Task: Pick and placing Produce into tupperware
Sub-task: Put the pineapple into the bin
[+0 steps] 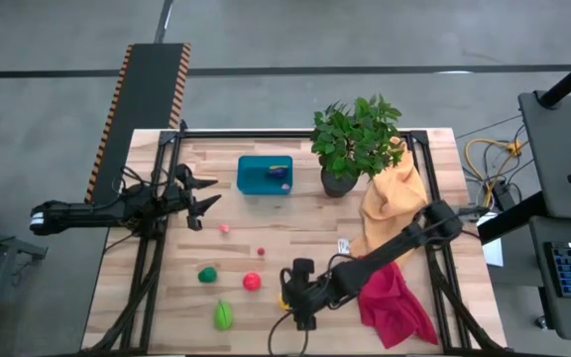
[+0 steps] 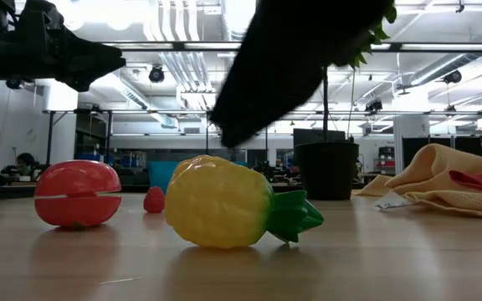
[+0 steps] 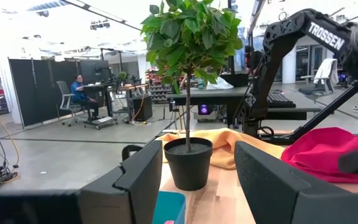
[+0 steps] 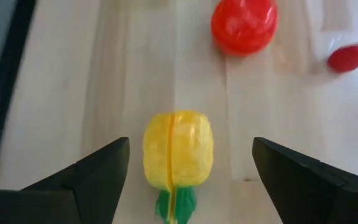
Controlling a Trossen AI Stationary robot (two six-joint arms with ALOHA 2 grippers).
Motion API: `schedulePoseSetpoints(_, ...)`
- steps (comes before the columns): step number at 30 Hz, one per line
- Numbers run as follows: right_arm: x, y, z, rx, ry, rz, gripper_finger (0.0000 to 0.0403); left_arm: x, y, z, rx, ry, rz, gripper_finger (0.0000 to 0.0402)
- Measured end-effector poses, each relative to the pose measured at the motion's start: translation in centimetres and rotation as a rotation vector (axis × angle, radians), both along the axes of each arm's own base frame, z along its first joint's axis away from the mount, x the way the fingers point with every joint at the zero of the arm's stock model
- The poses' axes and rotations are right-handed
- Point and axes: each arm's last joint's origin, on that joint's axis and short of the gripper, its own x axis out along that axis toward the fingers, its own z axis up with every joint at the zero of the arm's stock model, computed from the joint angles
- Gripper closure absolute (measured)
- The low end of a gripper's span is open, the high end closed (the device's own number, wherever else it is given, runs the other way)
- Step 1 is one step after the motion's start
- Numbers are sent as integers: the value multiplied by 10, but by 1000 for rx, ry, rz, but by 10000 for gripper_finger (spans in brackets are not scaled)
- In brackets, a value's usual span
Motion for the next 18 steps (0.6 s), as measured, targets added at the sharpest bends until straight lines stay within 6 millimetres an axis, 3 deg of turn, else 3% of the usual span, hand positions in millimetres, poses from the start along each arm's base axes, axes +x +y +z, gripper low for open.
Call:
schedulePoseSetpoints(12, 9, 6, -37, 22, 36, 24, 73, 0, 0, 0, 0, 0, -1, 214)
schedulePoseSetpoints(18, 10, 7, -39, 27, 25, 25, 74, 0, 0, 0, 0, 2, 0, 214)
